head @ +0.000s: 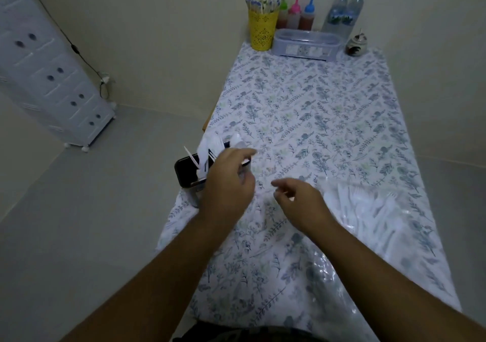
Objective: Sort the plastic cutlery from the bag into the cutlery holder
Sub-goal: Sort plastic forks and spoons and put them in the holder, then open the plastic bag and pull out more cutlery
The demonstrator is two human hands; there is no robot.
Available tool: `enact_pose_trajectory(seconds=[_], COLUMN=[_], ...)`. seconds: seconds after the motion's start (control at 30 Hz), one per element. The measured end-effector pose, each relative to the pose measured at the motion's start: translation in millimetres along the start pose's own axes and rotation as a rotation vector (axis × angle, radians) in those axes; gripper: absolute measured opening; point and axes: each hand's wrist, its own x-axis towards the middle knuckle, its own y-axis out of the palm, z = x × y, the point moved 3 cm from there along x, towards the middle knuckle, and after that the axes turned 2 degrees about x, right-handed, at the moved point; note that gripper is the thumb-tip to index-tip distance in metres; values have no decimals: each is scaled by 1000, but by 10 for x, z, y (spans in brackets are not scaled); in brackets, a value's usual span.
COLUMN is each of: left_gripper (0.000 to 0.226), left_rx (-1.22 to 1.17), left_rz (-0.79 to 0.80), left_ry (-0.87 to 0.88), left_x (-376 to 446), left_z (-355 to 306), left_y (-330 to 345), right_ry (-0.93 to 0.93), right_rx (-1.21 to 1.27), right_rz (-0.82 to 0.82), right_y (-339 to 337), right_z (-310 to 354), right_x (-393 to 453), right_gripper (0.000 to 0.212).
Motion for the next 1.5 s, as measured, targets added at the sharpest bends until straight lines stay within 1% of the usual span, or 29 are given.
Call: enact_pose_trajectory(seconds=[0.03, 0.13, 0.2, 0.23, 0.3, 0.37, 0.43, 0.5, 0.57, 0.63, 0.7, 0.77, 0.83, 0.87, 0.93, 1.0, 1.07, 1.1, 1.13, 1.17, 1.23, 1.3, 1.4, 1.43, 1.5], left_gripper=[35, 27, 31, 35, 44, 50, 52, 46, 41, 40, 41, 43, 47, 46, 37, 30, 33, 37, 41, 45, 50, 52, 47, 47, 52], left_rx=[-30, -65, -82, -95, -88, -18, 55, 138, 215, 284, 373, 508, 635, 644, 560, 474, 385, 346, 320, 312, 319, 309, 312, 322, 338], left_rz=[91, 493, 745, 839, 973, 1054, 1081, 1068, 1012, 935, 866, 795, 757, 737, 671, 651, 700, 732, 754, 774, 799, 778, 749, 760, 806], left_ry=[12, 27, 34, 36, 85, 237, 468, 653, 728, 708, 629, 495, 343, 271, 171, 174, 185, 173, 156, 138, 145, 155, 189, 221, 275], left_x=[-170, -781, -1175, -1339, -1588, -1758, -1869, -1923, -1890, -1803, -1649, -1472, -1344, -1323, -1367, -1517, -1711, -1794, -1856, -1895, -1930, -1937, -2028, -2092, -2212], left_z=[-31, -56, -59, -66, -70, -64, -27, 35, 105, 209, 341, 511, 633, 660, 630, 536, 501, 527, 566, 619, 686, 707, 729, 729, 713], left_y=[153, 747, 1105, 1248, 1460, 1608, 1707, 1728, 1652, 1555, 1439, 1332, 1237, 1203, 1145, 1100, 1078, 1074, 1068, 1054, 1002, 922, 832, 822, 821], right_ry=[41, 139, 168, 180, 195, 225, 260, 295, 304, 277, 260, 226, 178, 140, 61, -18, -151, -180, -154, -83, -18, -1, -12, -14, -17], right_rx=[-28, -146, -228, -264, -338, -396, -433, -421, -406, -402, -399, -383, -387, -394, -383, -395, -465, -494, -516, -511, -450, -444, -515, -524, -481], right_rz=[30, 115, 137, 119, 31, -58, -110, -135, -140, -135, -113, -70, 3, 33, 89, 200, 312, 359, 402, 438, 356, 288, 312, 311, 292], right_y=[-9, -40, -75, -101, -178, -257, -295, -319, -331, -331, -313, -240, -134, -72, 50, 198, 344, 393, 412, 421, 442, 495, 593, 615, 640], right_z=[-208, -809, -1107, -1233, -1421, -1562, -1712, -1851, -1944, -2023, -2048, -2019, -1892, -1814, -1650, -1543, -1439, -1390, -1342, -1312, -1265, -1222, -1170, -1163, -1158], right_x=[-148, -605, -878, -1003, -1253, -1492, -1693, -1857, -1955, -2015, -2046, -2039, -1991, -1954, -1855, -1760, -1691, -1659, -1631, -1604, -1526, -1428, -1329, -1308, -1274], right_gripper=[27, 27, 30, 31, 34, 30, 25, 26, 29, 30, 31, 34, 37, 36, 34, 33, 39, 45, 50, 50, 40, 36, 38, 35, 24])
